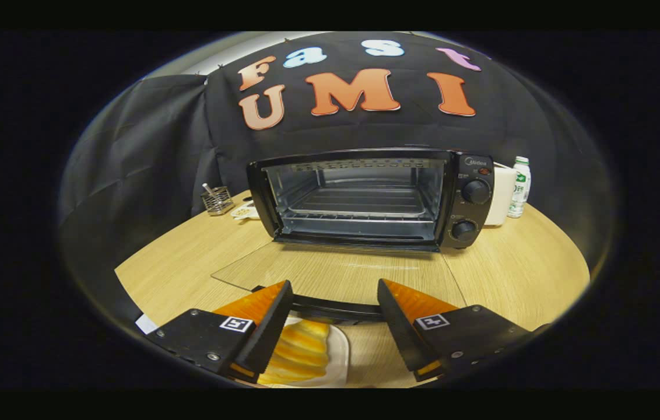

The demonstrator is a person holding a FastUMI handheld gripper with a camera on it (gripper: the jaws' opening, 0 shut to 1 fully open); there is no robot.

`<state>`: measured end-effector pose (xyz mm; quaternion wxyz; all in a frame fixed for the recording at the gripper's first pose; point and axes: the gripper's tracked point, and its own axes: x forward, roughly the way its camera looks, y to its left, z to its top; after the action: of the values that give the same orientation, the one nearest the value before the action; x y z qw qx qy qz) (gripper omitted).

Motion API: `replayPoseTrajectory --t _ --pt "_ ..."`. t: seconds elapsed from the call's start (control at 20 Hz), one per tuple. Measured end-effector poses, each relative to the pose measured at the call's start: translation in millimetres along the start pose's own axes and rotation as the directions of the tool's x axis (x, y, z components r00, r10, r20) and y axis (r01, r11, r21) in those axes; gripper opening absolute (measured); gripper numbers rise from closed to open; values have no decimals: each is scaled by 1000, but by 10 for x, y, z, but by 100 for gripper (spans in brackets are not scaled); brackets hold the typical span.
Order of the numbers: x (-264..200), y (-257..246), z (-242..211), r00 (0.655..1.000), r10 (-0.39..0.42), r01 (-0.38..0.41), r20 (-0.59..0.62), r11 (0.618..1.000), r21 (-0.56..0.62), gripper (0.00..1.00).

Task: Open the toaster oven, put the food inside, and close the toaster oven door.

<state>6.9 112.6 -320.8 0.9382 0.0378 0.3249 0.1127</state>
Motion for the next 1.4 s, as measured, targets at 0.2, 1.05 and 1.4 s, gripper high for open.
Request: replayPoseTrajectory --t 0.2,1.05,1.4 --pt "-16 11 14 1000 3 -3 -7 1000 28 95" --pt "-498 266 -233 994 -11 19 -108 997 79 99" --pt "-766 513 -765 960 -57 74 -275 996 53 99"
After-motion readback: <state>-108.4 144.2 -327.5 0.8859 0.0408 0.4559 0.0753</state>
